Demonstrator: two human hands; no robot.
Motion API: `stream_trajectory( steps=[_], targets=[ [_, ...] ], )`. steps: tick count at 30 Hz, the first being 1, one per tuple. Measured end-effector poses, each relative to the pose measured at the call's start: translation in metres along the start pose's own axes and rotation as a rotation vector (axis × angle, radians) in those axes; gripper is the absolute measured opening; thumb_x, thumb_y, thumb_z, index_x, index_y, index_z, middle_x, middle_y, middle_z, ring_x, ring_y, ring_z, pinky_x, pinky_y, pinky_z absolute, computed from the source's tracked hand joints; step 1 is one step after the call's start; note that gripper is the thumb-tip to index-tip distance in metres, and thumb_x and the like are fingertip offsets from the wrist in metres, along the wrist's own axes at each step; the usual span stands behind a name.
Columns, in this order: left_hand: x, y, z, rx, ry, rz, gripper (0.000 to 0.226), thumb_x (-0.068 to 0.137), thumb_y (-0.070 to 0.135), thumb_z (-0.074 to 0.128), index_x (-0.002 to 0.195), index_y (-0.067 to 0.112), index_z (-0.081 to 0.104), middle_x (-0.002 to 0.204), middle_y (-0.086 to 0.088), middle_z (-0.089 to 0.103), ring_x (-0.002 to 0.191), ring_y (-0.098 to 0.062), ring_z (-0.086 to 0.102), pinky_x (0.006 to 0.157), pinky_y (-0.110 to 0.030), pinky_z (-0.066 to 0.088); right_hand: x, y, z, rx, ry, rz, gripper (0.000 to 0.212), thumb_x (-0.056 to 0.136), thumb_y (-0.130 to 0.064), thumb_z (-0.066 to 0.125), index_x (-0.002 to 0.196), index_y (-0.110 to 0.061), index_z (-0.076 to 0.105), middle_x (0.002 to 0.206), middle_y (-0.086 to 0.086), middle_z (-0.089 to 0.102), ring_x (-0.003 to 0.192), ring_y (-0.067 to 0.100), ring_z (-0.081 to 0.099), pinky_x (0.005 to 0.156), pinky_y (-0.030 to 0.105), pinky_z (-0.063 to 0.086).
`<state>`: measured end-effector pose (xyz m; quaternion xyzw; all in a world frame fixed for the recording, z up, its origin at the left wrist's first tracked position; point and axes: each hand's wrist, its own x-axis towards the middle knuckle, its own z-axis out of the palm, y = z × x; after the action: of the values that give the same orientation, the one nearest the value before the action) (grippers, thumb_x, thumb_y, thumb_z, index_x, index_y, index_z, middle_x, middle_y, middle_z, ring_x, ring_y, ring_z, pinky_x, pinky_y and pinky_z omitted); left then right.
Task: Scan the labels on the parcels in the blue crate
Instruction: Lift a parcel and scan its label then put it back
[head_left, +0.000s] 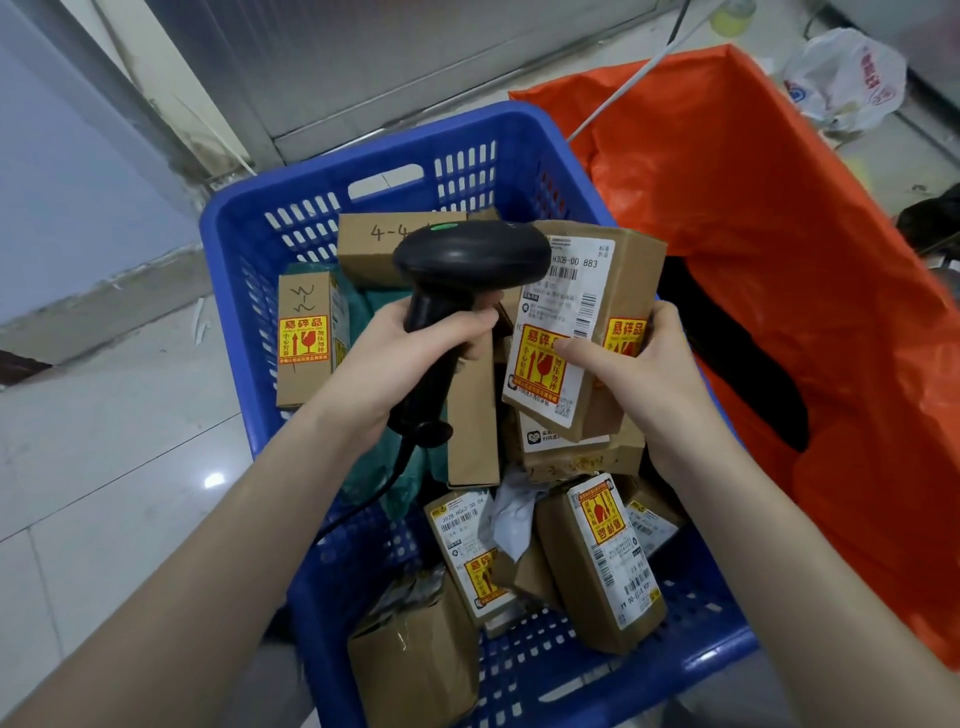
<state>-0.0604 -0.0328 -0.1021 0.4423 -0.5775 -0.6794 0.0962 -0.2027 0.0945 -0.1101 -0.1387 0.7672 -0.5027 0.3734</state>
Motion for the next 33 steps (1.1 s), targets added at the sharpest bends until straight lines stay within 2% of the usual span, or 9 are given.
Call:
stream_trajectory(
  steps=[3,5,8,11,17,25,30,33],
  targets=[
    [0.0015,-0.0004,0.0014,0.002,0.016,-0.013,0.038,0.084,0.029,0.07,0.111,0.003,0.066,0.077,0.001,0.06,0.072,-0.011,0.058,0.073,-0.027,0.046,0.0015,0.0003,-0.0029,0.034,0.005,-0.004,0.049,0.077,-0.016,0.076,0.109,-0.026,0.04,0.092,-0.015,0.061,0.08,0.0,0.063,0.054,0.012,0.052],
    [0.0019,0.0004,0.0017,0.019,0.019,-0.024,0.038,0.083,0.031,0.07,0.112,0.007,0.067,0.077,0.001,0.06,0.072,-0.012,0.057,0.072,-0.027,0.045,0.0025,0.0006,-0.0042,0.042,0.012,-0.003,0.049,0.078,-0.016,0.076,0.109,-0.026,0.04,0.09,-0.015,0.061,0.076,-0.001,0.063,0.048,0.008,0.048],
    [0.0015,0.0018,0.0027,0.032,0.018,-0.03,0.034,0.084,0.032,0.069,0.11,0.01,0.069,0.079,0.0,0.06,0.069,-0.009,0.057,0.069,-0.025,0.043,0.0037,0.0012,-0.0049,0.033,0.032,-0.005,0.05,0.077,-0.018,0.076,0.111,-0.025,0.039,0.091,-0.015,0.06,0.079,0.0,0.062,0.055,0.014,0.049],
    [0.0012,0.0029,0.0046,0.034,0.033,-0.048,0.03,0.082,0.033,0.07,0.104,0.014,0.07,0.073,0.002,0.06,0.068,-0.008,0.057,0.067,-0.023,0.044,0.0056,0.0015,-0.0058,0.047,0.058,-0.004,0.054,0.077,-0.018,0.076,0.114,-0.024,0.038,0.093,-0.015,0.059,0.082,0.001,0.061,0.062,0.017,0.047],
    [0.0011,0.0034,0.0064,0.021,0.029,-0.064,0.016,0.08,0.034,0.073,0.085,0.02,0.065,0.068,0.005,0.059,0.068,-0.009,0.06,0.073,-0.027,0.047,0.0082,0.0032,-0.0062,0.041,0.097,0.004,0.058,0.076,-0.019,0.077,0.12,-0.022,0.038,0.096,-0.013,0.059,0.088,0.003,0.061,0.066,0.022,0.049],
    [0.0009,0.004,0.0072,-0.014,0.007,-0.056,0.012,0.082,0.029,0.071,0.088,0.02,0.066,0.077,0.006,0.065,0.061,-0.004,0.06,0.069,-0.023,0.05,0.0079,0.0043,-0.0052,0.029,0.094,-0.009,0.06,0.077,-0.017,0.077,0.122,-0.02,0.038,0.096,-0.013,0.058,0.084,-0.001,0.06,0.06,0.015,0.046],
    [0.0016,0.0024,0.0071,-0.017,0.009,-0.06,0.013,0.08,0.03,0.072,0.087,0.02,0.067,0.072,0.009,0.064,0.059,-0.003,0.06,0.066,-0.021,0.051,0.008,0.0056,-0.0045,0.017,0.092,-0.013,0.062,0.078,-0.019,0.076,0.127,-0.02,0.037,0.093,-0.018,0.055,0.079,-0.002,0.059,0.053,0.009,0.043],
    [0.0021,0.0021,0.0063,-0.026,0.01,-0.062,0.013,0.08,0.029,0.072,0.087,0.02,0.067,0.071,0.01,0.065,0.06,-0.003,0.06,0.066,-0.021,0.052,0.0084,0.0061,-0.0042,0.014,0.099,-0.009,0.063,0.078,-0.019,0.076,0.128,-0.02,0.037,0.096,-0.014,0.056,0.08,-0.002,0.059,0.056,0.012,0.044]
  ],
)
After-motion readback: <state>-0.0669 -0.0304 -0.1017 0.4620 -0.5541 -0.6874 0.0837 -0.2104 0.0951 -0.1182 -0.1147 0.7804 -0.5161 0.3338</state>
